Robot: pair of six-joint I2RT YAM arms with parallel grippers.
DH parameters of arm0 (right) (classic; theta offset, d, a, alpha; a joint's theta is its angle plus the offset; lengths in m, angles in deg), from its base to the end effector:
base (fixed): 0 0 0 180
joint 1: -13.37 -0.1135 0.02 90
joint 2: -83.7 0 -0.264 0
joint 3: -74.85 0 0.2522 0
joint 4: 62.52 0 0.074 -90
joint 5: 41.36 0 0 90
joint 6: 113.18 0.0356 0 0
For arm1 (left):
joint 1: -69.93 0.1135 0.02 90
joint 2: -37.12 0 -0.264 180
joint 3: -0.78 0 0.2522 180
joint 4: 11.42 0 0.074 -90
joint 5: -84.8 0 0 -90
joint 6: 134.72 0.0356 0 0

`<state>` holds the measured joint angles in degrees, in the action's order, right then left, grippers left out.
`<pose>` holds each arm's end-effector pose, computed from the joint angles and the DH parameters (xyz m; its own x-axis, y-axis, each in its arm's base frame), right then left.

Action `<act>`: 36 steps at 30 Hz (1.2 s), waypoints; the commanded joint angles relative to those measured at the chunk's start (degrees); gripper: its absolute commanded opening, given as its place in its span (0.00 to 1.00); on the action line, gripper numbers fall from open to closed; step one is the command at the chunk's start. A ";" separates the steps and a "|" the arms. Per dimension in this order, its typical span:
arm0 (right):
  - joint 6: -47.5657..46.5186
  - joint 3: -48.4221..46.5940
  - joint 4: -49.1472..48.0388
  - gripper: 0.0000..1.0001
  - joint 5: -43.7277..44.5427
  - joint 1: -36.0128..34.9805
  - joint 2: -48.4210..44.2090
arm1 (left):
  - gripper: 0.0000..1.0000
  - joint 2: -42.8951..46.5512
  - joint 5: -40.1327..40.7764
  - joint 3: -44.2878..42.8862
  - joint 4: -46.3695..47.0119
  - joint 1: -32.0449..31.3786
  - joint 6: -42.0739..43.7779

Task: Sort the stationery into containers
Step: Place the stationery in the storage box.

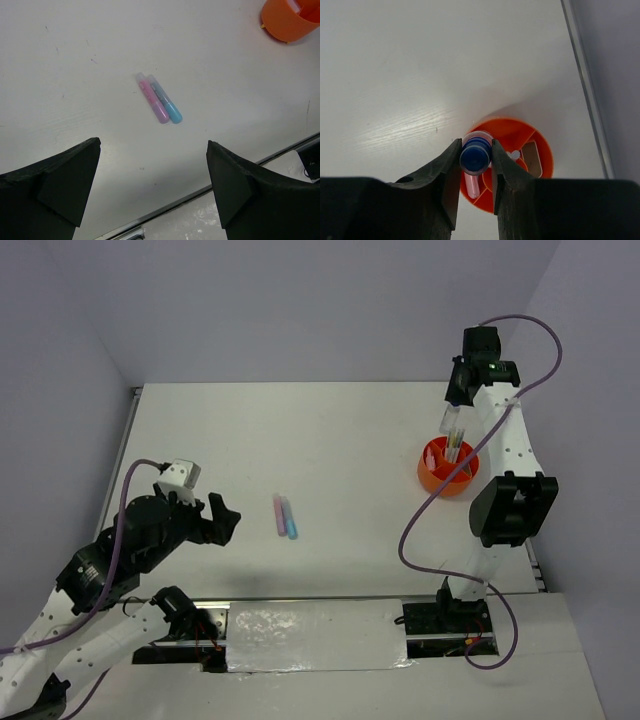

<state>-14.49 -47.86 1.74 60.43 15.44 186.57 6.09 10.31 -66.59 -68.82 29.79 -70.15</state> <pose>0.3933 -0.0215 0.3803 -0.6640 0.1720 -0.7276 0.2848 0.9580 -0.0335 0.0811 -0.0559 0.3601 -0.4329 -0.1762 -0.8840 0.2707 0.9100 -0.3139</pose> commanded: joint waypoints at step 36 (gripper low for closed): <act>0.01 6.55 1.97 0.31 1.22 1.71 2.16 | 0.99 10.72 3.39 0.26 2.15 -4.68 -0.76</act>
<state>-14.49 -42.37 3.75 61.35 17.39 189.93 16.08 12.89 -66.22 -68.44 25.46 -70.55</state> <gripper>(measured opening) 0.322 0.993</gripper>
